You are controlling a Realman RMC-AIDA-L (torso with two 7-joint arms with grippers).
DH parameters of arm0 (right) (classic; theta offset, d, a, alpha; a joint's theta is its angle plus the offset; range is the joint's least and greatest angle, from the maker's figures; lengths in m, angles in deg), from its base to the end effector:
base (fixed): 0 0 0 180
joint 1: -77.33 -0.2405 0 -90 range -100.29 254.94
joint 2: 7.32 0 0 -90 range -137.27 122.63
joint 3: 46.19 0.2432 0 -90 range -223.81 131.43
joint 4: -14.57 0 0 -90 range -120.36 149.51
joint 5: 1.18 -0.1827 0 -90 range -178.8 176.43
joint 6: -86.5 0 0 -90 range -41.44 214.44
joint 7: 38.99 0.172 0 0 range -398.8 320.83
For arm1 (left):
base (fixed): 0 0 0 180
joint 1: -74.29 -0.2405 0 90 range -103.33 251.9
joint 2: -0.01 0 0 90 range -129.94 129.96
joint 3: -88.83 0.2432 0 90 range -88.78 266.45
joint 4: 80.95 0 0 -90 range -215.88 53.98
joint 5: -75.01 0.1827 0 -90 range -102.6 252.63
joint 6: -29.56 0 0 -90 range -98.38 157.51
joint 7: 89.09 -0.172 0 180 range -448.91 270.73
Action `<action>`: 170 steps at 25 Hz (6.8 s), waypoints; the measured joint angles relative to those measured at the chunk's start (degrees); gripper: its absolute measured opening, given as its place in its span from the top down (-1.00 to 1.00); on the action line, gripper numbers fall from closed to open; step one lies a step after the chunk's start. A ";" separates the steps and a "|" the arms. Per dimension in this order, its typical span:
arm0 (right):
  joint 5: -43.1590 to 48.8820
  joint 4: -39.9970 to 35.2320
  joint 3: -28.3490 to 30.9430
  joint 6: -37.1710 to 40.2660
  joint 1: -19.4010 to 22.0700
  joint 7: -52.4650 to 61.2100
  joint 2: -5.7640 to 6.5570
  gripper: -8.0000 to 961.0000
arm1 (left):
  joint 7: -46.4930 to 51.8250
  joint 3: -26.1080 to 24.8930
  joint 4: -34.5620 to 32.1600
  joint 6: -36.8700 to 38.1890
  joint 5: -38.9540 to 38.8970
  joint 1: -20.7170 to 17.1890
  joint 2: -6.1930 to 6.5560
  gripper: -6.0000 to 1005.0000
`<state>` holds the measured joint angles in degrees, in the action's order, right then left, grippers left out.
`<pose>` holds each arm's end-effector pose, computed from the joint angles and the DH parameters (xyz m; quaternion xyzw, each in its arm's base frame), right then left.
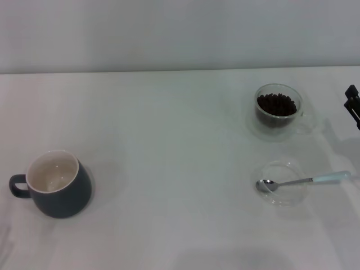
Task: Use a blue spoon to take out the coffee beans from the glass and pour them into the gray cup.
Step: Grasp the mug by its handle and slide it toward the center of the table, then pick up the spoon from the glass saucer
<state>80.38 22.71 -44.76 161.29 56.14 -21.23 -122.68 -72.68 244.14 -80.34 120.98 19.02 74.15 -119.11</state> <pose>0.3368 0.3068 0.0346 -0.6445 0.2954 0.3303 0.6231 -0.3569 0.1680 0.0120 -0.7069 -0.2580 -0.2828 0.5948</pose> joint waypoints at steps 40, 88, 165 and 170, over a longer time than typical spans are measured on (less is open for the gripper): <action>-0.09 0.29 0.04 0.27 1.32 0.00 -0.04 -0.81 | -0.57 -0.59 -1.14 -19.03 0.95 13.45 -0.10 -0.71; -0.03 0.50 0.07 0.44 -0.50 -0.09 -0.36 -0.81 | -2.26 0.12 -7.44 -28.03 1.65 22.39 -0.41 0.78; 0.79 -9.49 -12.73 5.46 12.15 49.90 1.03 -0.77 | -10.78 -1.06 -16.00 -11.15 -3.04 5.61 -0.15 -0.41; 0.98 -6.45 -18.63 8.40 16.02 56.28 0.96 -0.74 | -7.10 -1.13 -14.58 -9.14 -8.29 6.91 -0.19 -0.46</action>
<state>81.36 16.26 -63.40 169.69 72.16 35.04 -121.71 -79.78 243.00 -94.92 111.84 10.73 81.07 -119.31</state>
